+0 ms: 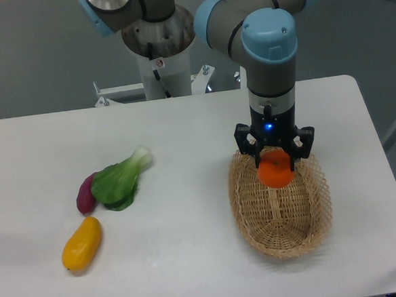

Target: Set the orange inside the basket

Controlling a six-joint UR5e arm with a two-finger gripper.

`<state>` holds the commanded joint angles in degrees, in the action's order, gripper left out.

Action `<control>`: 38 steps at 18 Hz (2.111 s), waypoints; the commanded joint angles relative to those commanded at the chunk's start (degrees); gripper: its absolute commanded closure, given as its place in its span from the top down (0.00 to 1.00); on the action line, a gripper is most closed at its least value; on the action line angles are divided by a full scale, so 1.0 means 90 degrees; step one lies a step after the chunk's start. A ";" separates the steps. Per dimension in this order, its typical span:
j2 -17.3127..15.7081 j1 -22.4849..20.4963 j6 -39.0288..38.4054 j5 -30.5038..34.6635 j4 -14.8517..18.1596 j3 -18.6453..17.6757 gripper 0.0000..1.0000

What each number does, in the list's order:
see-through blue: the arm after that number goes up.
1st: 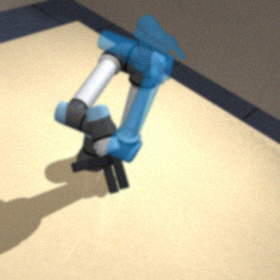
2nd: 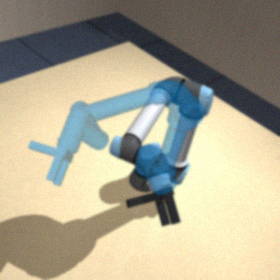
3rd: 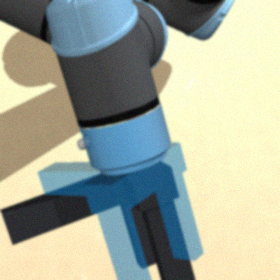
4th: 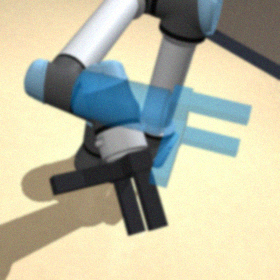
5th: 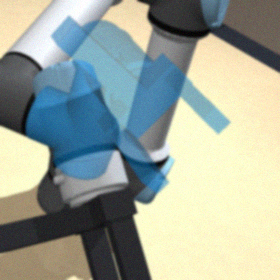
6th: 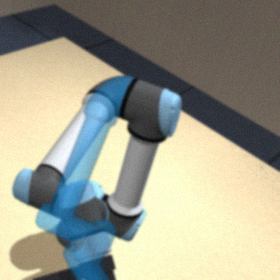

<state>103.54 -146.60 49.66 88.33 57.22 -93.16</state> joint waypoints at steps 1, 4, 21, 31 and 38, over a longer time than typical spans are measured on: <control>0.0000 0.0010 0.0000 0.0010 -0.0019 -0.0010 0.63; 0.0000 -0.0010 0.0000 0.0010 -0.0020 -0.0029 0.63; 0.0078 -0.0293 0.1034 0.0020 -0.0195 -0.0469 0.63; 0.1015 -0.0381 0.0607 0.0196 -0.1123 -0.0420 0.63; 0.1445 -0.0332 -0.0477 0.0176 -0.1504 -0.0439 0.63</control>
<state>116.54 -149.59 45.36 89.91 43.68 -97.12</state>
